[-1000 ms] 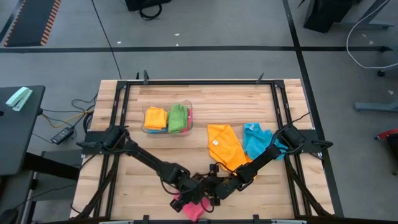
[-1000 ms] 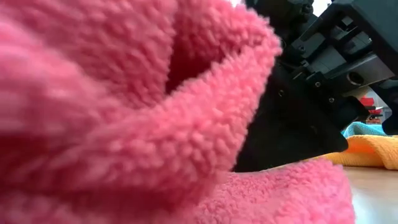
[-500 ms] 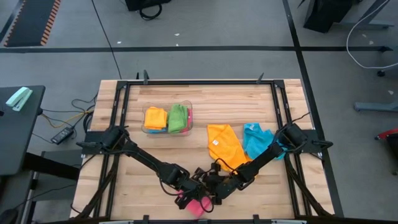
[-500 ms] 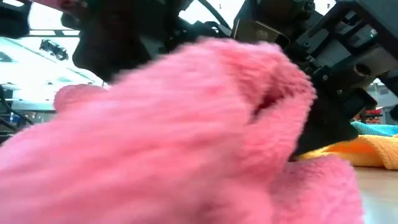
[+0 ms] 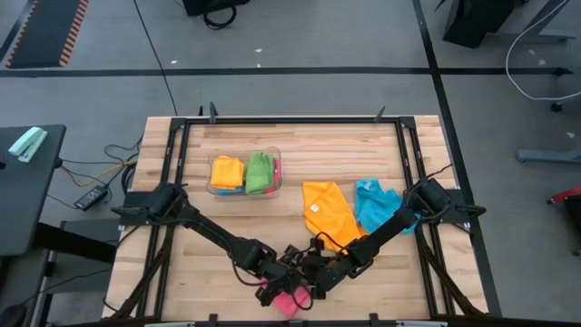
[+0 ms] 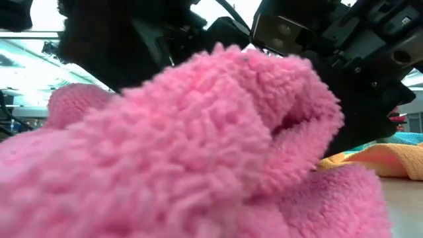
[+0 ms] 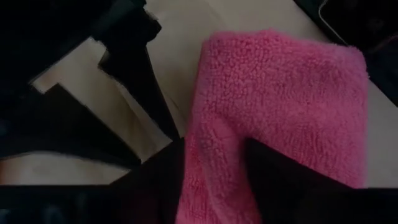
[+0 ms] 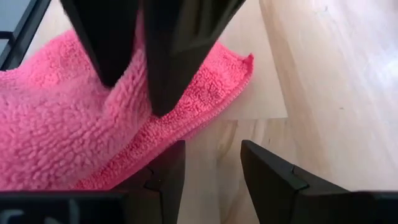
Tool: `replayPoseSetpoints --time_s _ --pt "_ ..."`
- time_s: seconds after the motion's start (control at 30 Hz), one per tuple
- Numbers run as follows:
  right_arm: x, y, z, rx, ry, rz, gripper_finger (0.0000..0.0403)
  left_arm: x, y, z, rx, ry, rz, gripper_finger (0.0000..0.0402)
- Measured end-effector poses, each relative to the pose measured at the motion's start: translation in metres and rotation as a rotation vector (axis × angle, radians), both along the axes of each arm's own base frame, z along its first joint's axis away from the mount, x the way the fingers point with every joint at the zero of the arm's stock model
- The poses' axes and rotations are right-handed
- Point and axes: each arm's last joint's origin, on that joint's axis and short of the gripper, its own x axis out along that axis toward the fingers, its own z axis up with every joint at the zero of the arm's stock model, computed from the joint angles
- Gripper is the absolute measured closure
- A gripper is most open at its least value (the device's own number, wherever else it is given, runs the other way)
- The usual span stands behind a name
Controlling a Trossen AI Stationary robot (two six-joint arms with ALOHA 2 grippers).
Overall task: Fold microfiber towels
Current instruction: Fold the pink microfiber towel, then stack the pink microfiber towel on top of the orange microfiber towel
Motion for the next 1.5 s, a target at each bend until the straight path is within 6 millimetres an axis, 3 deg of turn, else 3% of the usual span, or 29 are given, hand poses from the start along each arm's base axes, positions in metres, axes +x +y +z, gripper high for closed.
replayPoseSetpoints --time_s 0.13,0.27,0.53,0.73,0.97,1.2,1.37,1.5 --pt "0.000 0.000 0.000 -0.008 0.002 0.006 0.0238 -0.008 0.002 0.010 0.009 0.028 -0.005 0.0179" --pt "-0.002 -0.001 0.003 -0.024 0.012 0.011 0.0238 -0.015 0.003 0.025 -0.027 0.054 0.013 0.0154" --pt "-0.013 -0.001 0.023 -0.082 0.037 0.000 0.0238 -0.033 0.009 0.057 -0.056 0.089 0.059 0.0178" --pt "-0.028 0.005 0.033 -0.120 0.093 0.049 0.0238 -0.049 -0.012 0.067 -0.097 0.071 0.019 0.0205" --pt "-0.035 0.025 0.060 -0.152 -0.069 0.180 0.0238 -0.052 -0.035 0.043 -0.018 0.034 0.024 0.0205" --pt "-0.042 0.051 0.048 -0.293 -0.117 0.375 0.0235 -0.039 -0.033 0.004 0.080 0.074 0.068 0.0211" --pt "-0.042 0.058 0.057 -0.304 -0.119 0.388 0.0204 -0.026 -0.030 -0.022 0.083 0.083 0.098 0.0222" --pt "-0.045 0.064 0.059 -0.308 -0.128 0.419 0.0173 -0.019 -0.028 -0.027 0.062 0.068 0.123 0.0225"
